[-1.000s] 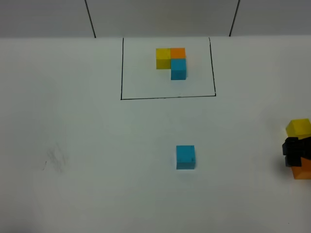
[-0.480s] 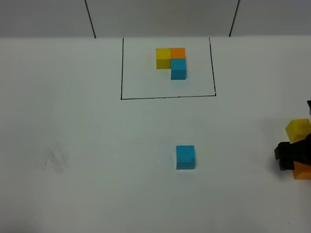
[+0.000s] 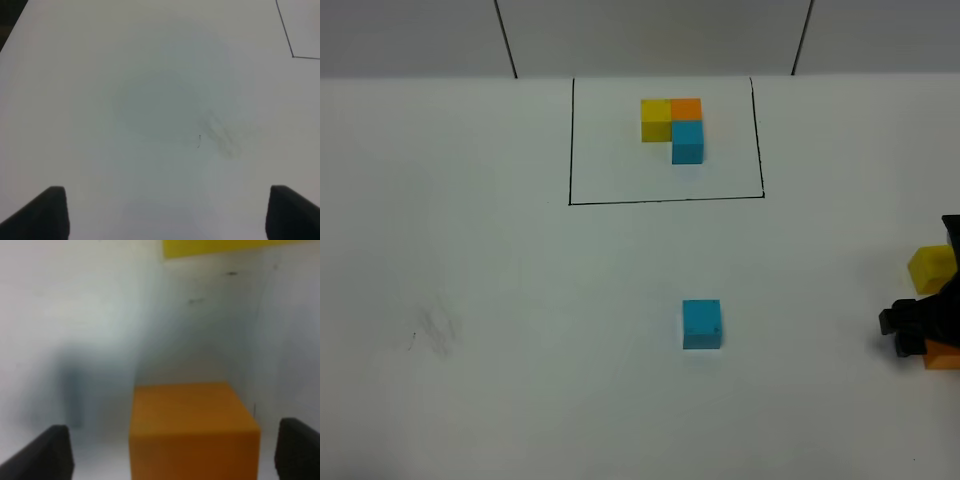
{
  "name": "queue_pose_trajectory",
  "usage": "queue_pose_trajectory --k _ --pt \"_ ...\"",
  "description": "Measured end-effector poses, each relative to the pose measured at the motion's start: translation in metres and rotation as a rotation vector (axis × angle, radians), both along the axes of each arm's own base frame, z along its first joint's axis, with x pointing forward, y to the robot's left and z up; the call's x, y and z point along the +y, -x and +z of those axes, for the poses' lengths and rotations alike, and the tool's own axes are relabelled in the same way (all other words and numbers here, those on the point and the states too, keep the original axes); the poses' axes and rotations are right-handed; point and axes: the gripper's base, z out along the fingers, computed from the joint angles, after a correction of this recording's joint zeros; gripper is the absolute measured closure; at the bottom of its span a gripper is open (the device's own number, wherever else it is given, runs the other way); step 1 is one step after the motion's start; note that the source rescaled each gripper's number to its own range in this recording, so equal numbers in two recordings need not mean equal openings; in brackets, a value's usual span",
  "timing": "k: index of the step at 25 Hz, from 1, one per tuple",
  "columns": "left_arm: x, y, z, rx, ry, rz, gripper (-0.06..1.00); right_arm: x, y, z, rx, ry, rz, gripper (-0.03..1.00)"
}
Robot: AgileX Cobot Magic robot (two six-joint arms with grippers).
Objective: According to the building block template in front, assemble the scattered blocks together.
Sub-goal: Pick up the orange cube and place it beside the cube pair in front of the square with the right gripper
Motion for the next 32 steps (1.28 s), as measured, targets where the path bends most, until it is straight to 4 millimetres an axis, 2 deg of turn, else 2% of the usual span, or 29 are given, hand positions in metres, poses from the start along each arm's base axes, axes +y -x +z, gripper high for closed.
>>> queue_pose_trajectory --k 2,4,9,11,15,18,23,28,32 --pt "0.0 0.0 0.0 0.0 0.0 0.0 0.26 0.0 0.0 0.0 0.002 0.0 0.0 0.47" --pt "0.0 0.0 0.0 0.0 0.0 0.0 0.26 0.0 0.0 -0.001 0.003 0.0 0.0 0.74" --pt "0.0 0.0 0.0 0.0 0.0 0.0 0.26 0.0 0.0 0.005 0.031 0.007 -0.002 0.72" --pt "0.0 0.0 0.0 0.0 0.0 0.0 0.26 0.002 -0.001 0.018 0.046 0.015 -0.002 0.72" --pt "0.0 0.0 0.0 0.0 0.0 0.0 0.26 0.018 -0.005 0.058 -0.025 0.006 -0.011 0.72" --pt "0.0 0.0 0.0 0.0 0.0 0.0 0.26 0.044 -0.014 0.086 -0.134 -0.042 -0.034 0.72" --pt "0.0 0.0 0.0 0.0 0.0 0.0 0.26 0.099 -0.025 0.104 -0.169 -0.069 0.019 0.72" --pt "0.0 0.0 0.0 0.0 0.0 0.0 0.26 0.169 -0.036 0.107 -0.137 -0.068 0.16 0.72" --pt "0.0 0.0 0.0 0.0 0.0 0.0 0.26 0.215 -0.042 0.098 -0.092 -0.061 0.148 0.72"
